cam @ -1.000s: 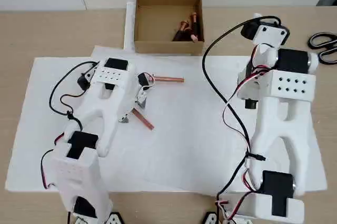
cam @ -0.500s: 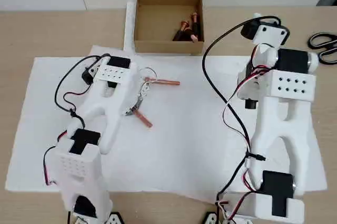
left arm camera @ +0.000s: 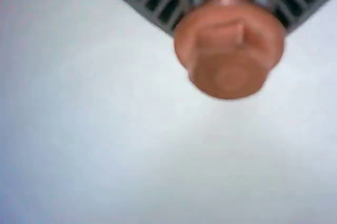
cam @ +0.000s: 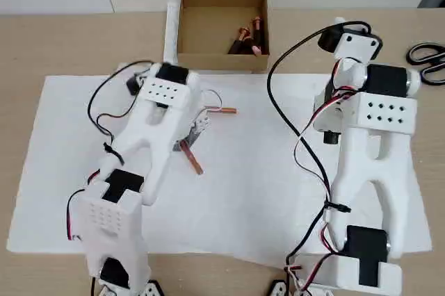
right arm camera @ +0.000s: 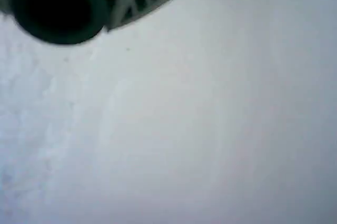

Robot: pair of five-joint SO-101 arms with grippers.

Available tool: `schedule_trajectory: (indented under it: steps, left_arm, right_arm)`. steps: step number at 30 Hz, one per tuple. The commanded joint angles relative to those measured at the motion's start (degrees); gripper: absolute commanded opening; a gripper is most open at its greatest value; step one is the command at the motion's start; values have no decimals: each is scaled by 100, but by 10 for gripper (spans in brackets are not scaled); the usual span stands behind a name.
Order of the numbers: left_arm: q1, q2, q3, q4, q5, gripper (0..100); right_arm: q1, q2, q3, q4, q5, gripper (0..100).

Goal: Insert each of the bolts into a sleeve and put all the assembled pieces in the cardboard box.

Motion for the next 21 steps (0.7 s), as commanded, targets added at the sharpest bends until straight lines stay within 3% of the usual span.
schedule_trajectory:
  steps: [1,5,13,21]
  left_arm:
    - [44,-44,-646,308,-730,6]
    - [-149,-18,-725,308,-1758,6]
    - [-651,923,-593,281,-4835,6]
    - [-686,888,-602,79,-4809,7]
  right_arm:
    - [-40,-303,-26,40,-53,4]
    - [-40,-312,-26,40,-53,4]
    - [-40,-312,-26,31,-53,4]
    - [-48,-286,-26,22,-53,4]
